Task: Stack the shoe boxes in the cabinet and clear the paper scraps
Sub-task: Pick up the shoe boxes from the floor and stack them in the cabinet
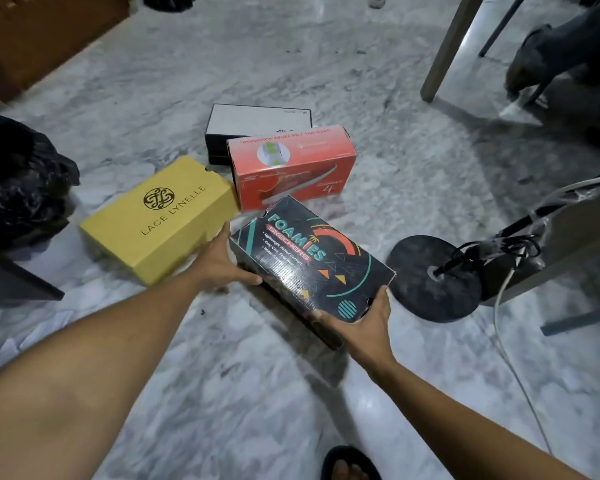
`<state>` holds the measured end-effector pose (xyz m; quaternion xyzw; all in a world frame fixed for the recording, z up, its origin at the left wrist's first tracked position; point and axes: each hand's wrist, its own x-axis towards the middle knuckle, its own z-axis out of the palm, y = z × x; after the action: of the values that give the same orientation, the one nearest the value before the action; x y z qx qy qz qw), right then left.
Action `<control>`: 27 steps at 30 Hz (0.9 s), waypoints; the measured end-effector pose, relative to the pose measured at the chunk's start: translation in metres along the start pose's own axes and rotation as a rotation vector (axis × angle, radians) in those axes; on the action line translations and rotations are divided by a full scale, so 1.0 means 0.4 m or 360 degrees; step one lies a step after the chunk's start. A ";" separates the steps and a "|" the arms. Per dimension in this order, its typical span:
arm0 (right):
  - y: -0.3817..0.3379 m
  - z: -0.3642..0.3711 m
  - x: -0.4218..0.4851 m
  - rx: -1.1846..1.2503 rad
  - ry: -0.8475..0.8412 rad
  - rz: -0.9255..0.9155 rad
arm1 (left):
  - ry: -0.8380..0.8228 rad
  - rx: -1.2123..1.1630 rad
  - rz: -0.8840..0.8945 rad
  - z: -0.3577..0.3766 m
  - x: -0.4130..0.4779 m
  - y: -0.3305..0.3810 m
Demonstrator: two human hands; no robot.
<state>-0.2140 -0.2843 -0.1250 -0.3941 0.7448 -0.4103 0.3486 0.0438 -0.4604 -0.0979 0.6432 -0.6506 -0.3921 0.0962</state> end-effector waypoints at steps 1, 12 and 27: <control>0.007 -0.004 0.011 0.0035 -0.0023 -0.0007 | -0.0048 -0.0045 0.0012 -0.011 0.006 0.000; 0.033 -0.136 0.021 0.0319 -0.0348 -0.0098 | 0.0033 -0.0303 0.0144 0.123 -0.174 -0.148; -0.420 -0.045 -0.104 0.0243 -0.0673 -0.0831 | 0.0626 -0.0484 0.0451 -0.342 -0.537 -0.049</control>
<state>-0.1602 -0.3012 0.0395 -0.6206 0.4973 -0.4495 0.4070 0.1780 -0.3148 0.0632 0.5878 -0.6365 -0.3355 0.3698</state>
